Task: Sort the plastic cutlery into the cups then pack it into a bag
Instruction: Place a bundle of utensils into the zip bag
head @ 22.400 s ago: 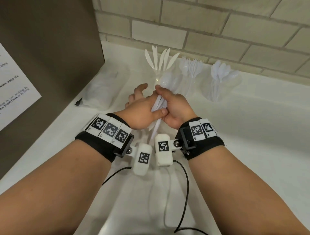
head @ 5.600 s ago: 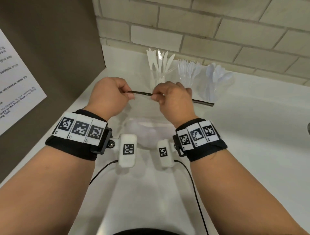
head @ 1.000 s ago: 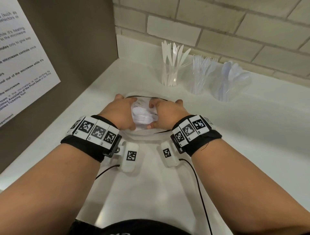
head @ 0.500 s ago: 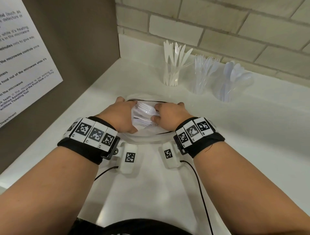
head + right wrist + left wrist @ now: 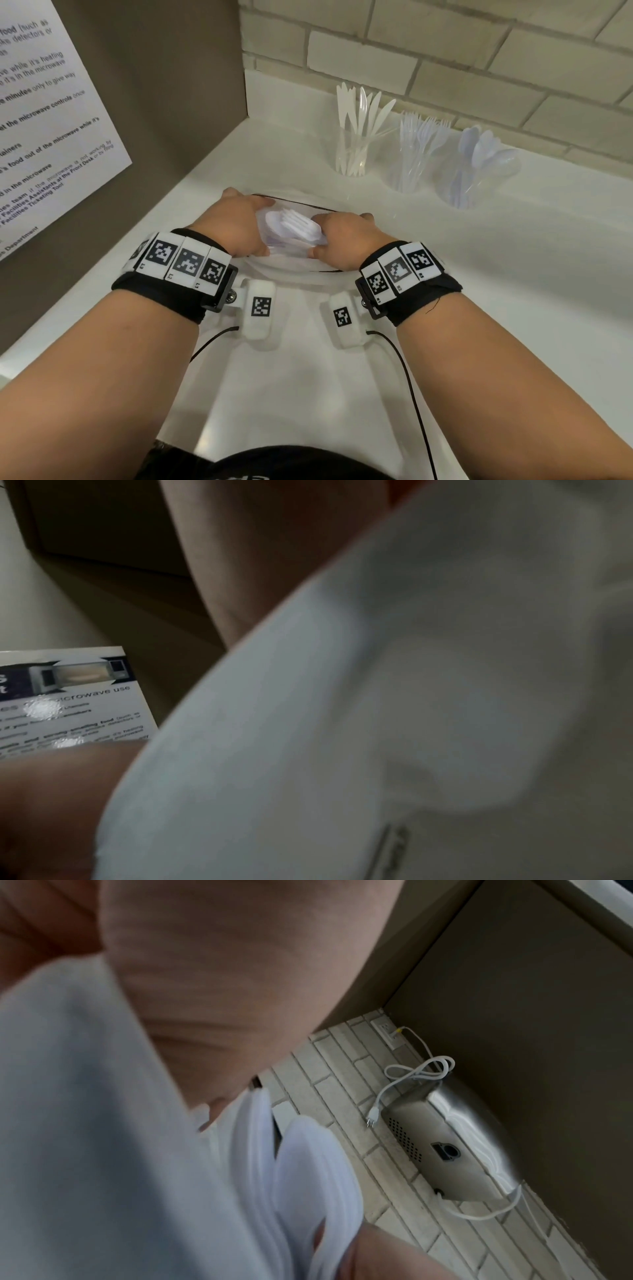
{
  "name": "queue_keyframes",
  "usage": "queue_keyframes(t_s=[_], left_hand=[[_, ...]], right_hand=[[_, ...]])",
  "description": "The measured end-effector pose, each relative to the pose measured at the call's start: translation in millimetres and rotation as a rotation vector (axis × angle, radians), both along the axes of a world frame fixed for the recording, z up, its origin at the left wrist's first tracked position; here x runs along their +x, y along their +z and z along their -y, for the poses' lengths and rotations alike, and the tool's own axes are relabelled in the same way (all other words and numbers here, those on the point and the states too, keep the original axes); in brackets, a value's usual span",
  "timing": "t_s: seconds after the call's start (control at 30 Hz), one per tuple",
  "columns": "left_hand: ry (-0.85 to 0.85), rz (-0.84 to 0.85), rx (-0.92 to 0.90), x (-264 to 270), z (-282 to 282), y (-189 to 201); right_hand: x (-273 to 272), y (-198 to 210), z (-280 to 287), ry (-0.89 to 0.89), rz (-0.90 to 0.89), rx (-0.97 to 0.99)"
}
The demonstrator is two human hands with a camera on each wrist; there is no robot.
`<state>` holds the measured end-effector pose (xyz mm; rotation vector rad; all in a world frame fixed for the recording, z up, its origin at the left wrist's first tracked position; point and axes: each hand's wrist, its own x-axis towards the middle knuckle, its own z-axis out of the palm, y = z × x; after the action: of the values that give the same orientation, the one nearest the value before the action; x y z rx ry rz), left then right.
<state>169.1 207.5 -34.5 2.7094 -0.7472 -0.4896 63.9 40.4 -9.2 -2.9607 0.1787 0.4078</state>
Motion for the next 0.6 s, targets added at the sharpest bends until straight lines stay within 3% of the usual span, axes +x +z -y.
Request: queue_keyframes(t_s=[0.23,0.4,0.47,0.6], left_hand=[[0.038,-0.085,-0.061,-14.1,1.1,2.5],[0.026,-0.082,-0.043,-24.1,1.4,10.5],[-0.014,-0.078,-0.011,-29.2,3.2,13.0],[-0.078,-0.028,0.091,-36.3,11.4,20.4]], right_hand=[[-2.4,1.1,-1.7,-0.001,-0.12,0.01],[-7.6,9.8,0.4,-0.017,0.019,0.029],[-13.1,14.3,2.1,-0.039,0.095,0.188],[-20.1,24.2,9.9,-0.166,0.328,0.717]])
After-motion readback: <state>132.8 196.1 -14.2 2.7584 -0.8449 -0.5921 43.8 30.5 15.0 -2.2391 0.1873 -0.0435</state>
